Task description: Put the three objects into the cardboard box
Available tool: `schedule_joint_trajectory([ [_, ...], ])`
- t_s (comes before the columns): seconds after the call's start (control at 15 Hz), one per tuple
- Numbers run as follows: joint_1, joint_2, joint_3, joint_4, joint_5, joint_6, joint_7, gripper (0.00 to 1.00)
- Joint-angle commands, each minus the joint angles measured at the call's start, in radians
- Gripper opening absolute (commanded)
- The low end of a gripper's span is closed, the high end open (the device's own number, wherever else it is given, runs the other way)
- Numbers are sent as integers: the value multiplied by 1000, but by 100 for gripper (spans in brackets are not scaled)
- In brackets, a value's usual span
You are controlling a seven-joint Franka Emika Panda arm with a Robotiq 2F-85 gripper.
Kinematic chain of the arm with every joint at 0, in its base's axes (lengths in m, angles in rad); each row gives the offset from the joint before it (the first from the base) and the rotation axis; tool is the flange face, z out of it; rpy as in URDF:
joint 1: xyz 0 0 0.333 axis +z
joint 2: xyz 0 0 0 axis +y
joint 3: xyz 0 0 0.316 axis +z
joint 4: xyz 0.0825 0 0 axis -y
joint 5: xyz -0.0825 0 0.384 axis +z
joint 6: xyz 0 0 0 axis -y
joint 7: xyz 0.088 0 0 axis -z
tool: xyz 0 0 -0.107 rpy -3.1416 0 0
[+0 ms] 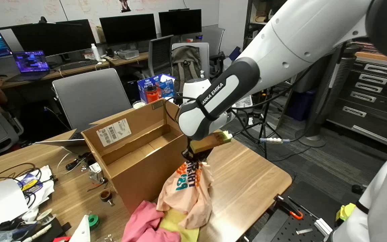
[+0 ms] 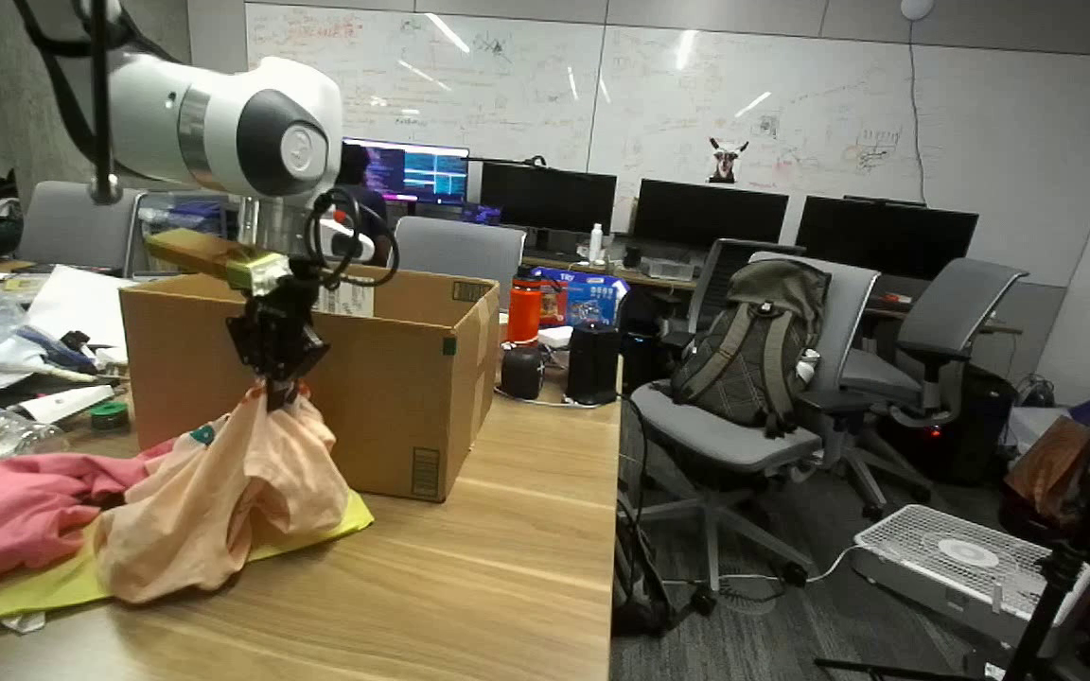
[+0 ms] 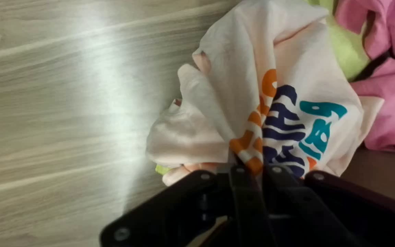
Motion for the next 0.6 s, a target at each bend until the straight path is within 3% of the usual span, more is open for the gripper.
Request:
schedule_joint_trajectory([
  [0.0,3,-138,-7,-12,-70,-24,85,1],
  [0.53,-24,-235,21,60,-212,-55,204,1],
])
